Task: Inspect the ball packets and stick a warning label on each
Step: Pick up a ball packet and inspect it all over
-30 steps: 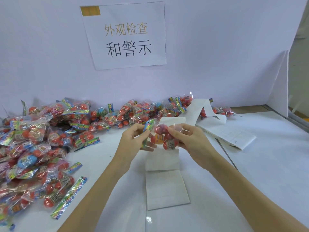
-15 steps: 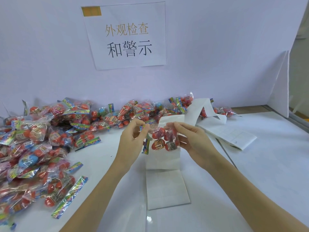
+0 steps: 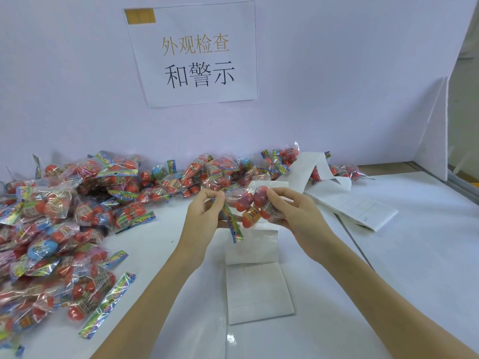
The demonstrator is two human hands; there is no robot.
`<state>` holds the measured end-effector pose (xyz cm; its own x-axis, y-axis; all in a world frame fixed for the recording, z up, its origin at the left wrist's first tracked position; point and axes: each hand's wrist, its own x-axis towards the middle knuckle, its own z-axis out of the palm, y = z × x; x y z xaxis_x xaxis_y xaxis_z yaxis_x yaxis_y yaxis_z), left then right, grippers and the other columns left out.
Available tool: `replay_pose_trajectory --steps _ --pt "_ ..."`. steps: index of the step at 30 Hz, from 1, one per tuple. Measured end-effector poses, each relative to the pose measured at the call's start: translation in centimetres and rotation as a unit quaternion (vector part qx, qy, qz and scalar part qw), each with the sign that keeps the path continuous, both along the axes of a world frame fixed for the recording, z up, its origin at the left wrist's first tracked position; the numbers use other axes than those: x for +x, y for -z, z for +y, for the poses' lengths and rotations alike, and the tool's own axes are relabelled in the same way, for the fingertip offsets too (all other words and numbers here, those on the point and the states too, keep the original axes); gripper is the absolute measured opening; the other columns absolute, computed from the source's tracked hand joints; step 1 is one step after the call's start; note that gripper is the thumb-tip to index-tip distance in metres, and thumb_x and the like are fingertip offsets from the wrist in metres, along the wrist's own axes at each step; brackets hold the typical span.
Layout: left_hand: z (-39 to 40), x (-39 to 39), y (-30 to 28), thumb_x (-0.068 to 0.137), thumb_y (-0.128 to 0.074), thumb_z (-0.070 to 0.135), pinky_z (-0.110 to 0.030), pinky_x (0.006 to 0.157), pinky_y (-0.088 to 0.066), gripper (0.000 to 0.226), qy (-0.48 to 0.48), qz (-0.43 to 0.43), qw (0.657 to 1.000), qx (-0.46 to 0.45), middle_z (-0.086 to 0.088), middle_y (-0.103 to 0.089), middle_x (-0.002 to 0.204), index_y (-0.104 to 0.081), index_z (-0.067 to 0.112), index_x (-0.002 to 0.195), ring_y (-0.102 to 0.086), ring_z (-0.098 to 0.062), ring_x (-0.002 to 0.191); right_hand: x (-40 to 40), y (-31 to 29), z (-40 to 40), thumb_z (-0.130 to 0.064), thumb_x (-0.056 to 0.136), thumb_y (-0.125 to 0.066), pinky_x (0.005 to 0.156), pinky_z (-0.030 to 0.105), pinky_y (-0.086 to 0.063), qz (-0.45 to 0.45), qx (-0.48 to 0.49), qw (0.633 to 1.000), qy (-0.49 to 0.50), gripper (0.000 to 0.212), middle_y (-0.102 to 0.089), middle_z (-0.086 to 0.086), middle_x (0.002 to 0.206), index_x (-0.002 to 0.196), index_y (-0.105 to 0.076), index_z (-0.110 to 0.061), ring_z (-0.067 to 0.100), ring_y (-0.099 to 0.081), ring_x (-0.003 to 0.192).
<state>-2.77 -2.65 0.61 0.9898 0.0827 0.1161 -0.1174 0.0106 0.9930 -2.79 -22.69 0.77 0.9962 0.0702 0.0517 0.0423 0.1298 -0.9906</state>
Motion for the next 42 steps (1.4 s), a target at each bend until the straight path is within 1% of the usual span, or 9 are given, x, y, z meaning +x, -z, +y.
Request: replay_pose_trajectory --steps 3,7,11,17,23,28,33,38,42 --pt "0.24 0.02 -0.08 0.108 -0.055 0.021 -0.033 0.07 -0.06 0.016 0.04 -0.005 0.999 0.018 -0.005 -0.077 0.101 -0.062 0.008 0.114 -0.072 -0.021 0.085 -0.01 -0.1 -0.35 -0.033 0.101 -0.065 0.079 0.029 -0.054 -0.019 -0.02 1.0 -0.004 0.024 -0.078 0.002 0.096 0.114 -0.076 -0.016 0.012 -0.069 0.085" --pt "0.11 -0.08 -0.21 0.098 -0.06 0.04 -0.032 0.075 -0.058 0.036 0.086 -0.013 0.996 0.036 -0.008 -0.076 0.108 -0.073 0.01 0.114 -0.071 -0.02 0.088 -0.18 -0.07 -0.27 -0.049 0.086 -0.074 0.084 0.035 -0.052 -0.029 -0.058 0.995 -0.074 0.031 -0.08 0.002 0.099 0.106 -0.08 -0.025 0.015 -0.073 0.088" --pt "-0.05 -0.08 0.17 0.101 -0.066 0.025 -0.023 0.069 -0.057 0.018 0.062 -0.027 0.996 0.053 -0.004 -0.078 0.097 -0.08 0.013 0.104 -0.071 -0.015 0.081 -0.18 0.08 0.07 -0.057 0.084 -0.072 0.078 0.03 -0.055 -0.022 -0.081 0.994 -0.063 0.039 -0.08 0.001 0.096 0.104 -0.08 -0.025 0.013 -0.074 0.086" --pt "0.17 0.15 0.15 0.099 -0.07 0.018 -0.027 0.062 -0.061 0.012 -0.002 -0.036 0.999 0.033 0.001 -0.08 0.09 -0.081 0.021 0.095 -0.073 -0.018 0.067 0.07 0.33 -0.09 -0.035 0.102 -0.064 0.069 0.019 -0.055 -0.026 -0.054 0.998 0.008 0.027 -0.081 0.005 0.092 0.104 -0.083 -0.016 0.01 -0.073 0.079" --pt "-0.13 -0.05 0.09 0.098 -0.07 0.017 -0.021 0.062 -0.059 0.012 -0.036 -0.039 0.998 0.035 0.003 -0.08 0.088 -0.081 0.022 0.095 -0.077 -0.018 0.074 0.08 0.45 0.42 -0.031 0.105 -0.06 0.07 0.019 -0.057 -0.043 -0.063 0.996 0.05 0.025 -0.081 -0.004 0.094 0.108 -0.082 -0.02 0.011 -0.073 0.087" --pt "0.1 -0.12 -0.04 0.101 -0.067 0.02 -0.029 0.075 -0.057 0.014 0.053 -0.034 0.996 0.059 -0.008 -0.076 0.104 -0.077 0.012 0.108 -0.067 -0.015 0.087 -0.05 0.42 0.31 -0.032 0.103 -0.062 0.068 0.018 -0.055 -0.052 -0.074 0.995 0.042 0.024 -0.081 -0.003 0.094 0.107 -0.082 -0.019 0.01 -0.072 0.084" --pt "-0.11 -0.09 -0.05 0.097 -0.072 0.021 -0.024 0.068 -0.054 0.017 0.025 -0.015 0.999 0.029 -0.003 -0.073 0.088 -0.073 0.006 0.089 -0.062 -0.015 0.076 -0.06 0.25 0.19 -0.033 0.104 -0.06 0.068 0.018 -0.055 -0.036 -0.061 0.997 0.016 0.026 -0.081 0.001 0.093 0.105 -0.082 -0.02 0.011 -0.074 0.084" --pt "0.34 0.2 0.08 0.098 -0.071 0.022 -0.043 0.087 -0.056 0.025 0.008 0.016 1.0 -0.017 -0.021 -0.071 0.095 -0.069 -0.002 0.09 -0.061 -0.026 0.083 -0.05 0.44 0.13 -0.027 0.103 -0.063 0.078 0.025 -0.06 -0.04 -0.074 0.995 -0.046 0.023 -0.081 0.005 0.099 0.113 -0.079 -0.014 0.018 -0.076 0.091" --pt "0.62 0.35 0.19 0.098 -0.069 0.021 -0.031 0.079 -0.058 0.018 0.002 0.013 0.999 -0.04 -0.004 -0.071 0.079 -0.073 0.005 0.09 -0.064 -0.018 0.076 -0.06 0.37 0.03 -0.034 0.099 -0.069 0.083 0.026 -0.061 -0.024 -0.093 0.993 -0.066 0.025 -0.081 0.003 0.1 0.113 -0.077 -0.016 0.02 -0.077 0.094"
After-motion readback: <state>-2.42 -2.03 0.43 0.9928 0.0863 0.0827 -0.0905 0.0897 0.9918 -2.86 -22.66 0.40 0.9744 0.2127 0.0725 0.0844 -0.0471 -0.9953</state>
